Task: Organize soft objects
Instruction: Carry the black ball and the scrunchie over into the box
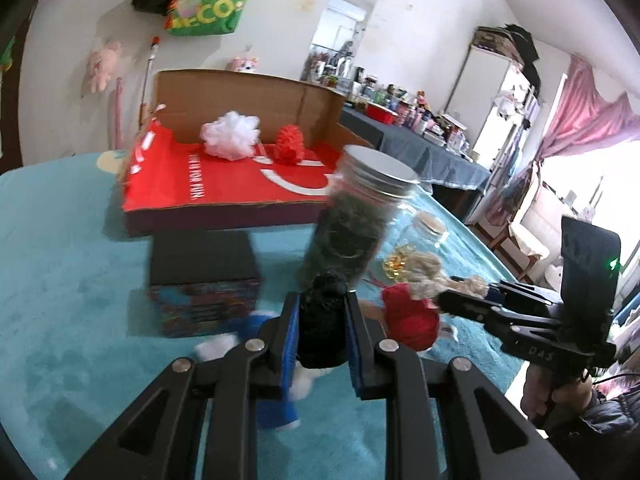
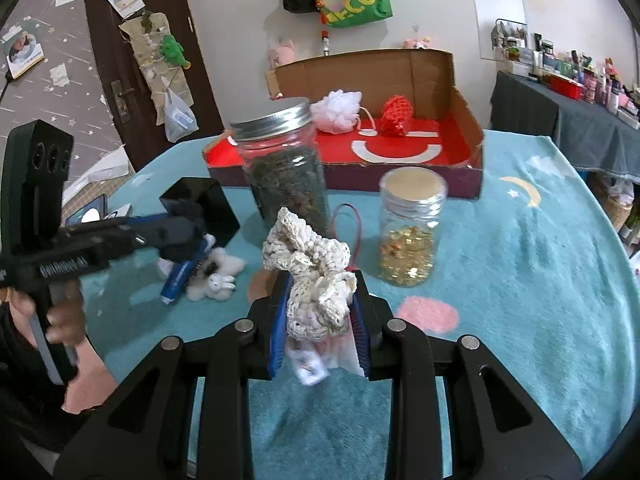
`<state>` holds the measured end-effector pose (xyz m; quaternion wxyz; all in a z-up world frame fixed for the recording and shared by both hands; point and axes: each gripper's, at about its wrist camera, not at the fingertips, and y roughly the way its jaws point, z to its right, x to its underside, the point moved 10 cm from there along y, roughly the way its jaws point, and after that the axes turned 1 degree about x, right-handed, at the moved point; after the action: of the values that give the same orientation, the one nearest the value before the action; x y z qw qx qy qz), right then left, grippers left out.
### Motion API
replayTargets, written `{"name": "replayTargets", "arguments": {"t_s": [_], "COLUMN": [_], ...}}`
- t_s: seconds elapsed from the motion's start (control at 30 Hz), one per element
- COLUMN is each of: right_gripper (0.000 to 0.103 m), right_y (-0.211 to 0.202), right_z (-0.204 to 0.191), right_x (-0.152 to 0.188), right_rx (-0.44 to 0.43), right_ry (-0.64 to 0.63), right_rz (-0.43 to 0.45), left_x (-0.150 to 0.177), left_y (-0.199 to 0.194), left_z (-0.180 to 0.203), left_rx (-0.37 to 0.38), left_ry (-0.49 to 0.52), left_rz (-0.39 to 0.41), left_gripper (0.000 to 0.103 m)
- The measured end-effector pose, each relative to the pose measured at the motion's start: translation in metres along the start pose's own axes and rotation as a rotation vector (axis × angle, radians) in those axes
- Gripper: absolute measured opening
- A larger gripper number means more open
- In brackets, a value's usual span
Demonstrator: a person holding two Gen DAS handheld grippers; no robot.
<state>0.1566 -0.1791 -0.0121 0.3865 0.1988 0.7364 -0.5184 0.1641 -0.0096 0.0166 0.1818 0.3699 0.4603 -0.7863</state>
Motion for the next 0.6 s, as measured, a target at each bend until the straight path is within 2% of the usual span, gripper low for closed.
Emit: {"name": "replayTargets", "arguments": {"t_s": [0.27,0.6], "right_gripper": [0.026,0.026], "right_y": [-0.007,-0.015], "right_z": [0.028,0.056], "right_x": [0.012,0.017], "right_rx": [0.026,0.079], "right_ry": [0.054,0.084], "right_rz": [-0.037,-0.057], "left_x": [0.010,0.024], "left_y": [-0.027,-0.029], "left_z": [-0.055,-0.103], "left_rx": [-0.079,-0.180], "left_ry": [-0.080,-0.093], "left_rz": [-0.042,-0.085], "left_gripper": [0.022,0.022]}}
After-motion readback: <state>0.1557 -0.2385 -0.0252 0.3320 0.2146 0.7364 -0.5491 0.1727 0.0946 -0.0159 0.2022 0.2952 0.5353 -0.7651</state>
